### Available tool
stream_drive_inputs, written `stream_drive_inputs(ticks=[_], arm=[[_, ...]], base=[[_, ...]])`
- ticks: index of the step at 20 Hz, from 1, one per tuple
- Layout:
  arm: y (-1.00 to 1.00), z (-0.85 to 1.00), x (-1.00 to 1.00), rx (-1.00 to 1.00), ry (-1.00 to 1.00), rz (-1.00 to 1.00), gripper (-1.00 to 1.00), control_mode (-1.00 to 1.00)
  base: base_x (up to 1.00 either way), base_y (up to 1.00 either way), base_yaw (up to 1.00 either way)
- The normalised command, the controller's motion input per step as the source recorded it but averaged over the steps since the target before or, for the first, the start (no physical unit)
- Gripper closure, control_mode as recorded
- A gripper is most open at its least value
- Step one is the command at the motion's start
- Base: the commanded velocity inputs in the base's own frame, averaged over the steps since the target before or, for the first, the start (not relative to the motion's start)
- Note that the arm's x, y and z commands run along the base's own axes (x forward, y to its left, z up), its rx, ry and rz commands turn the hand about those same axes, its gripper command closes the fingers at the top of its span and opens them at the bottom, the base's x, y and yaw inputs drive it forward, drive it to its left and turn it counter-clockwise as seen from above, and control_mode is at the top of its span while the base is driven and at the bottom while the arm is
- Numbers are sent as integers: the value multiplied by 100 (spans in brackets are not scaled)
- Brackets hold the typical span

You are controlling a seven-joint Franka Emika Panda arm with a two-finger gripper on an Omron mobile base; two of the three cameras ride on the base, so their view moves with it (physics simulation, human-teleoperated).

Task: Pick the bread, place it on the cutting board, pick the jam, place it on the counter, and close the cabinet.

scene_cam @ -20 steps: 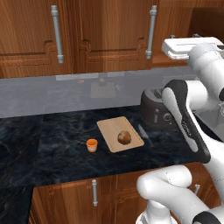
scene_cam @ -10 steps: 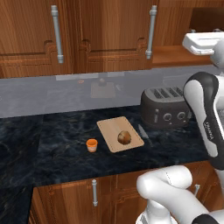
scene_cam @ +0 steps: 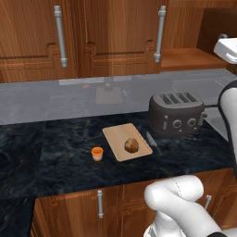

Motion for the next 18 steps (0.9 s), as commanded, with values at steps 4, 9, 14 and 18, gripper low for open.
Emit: stream_drive_inputs(ticks=[4,9,14,18], arm=[[-12,0,-34,0,0,2,-100,-100],[-7,0,-25,0,0,1,-100,-100],[-13,0,-21,0,0,0,-100,-100],[-15,0,-26,0,0,0,-100,-100]], base=[[0,0,0],[0,0,0],[0,0,0],[0,0,0]])
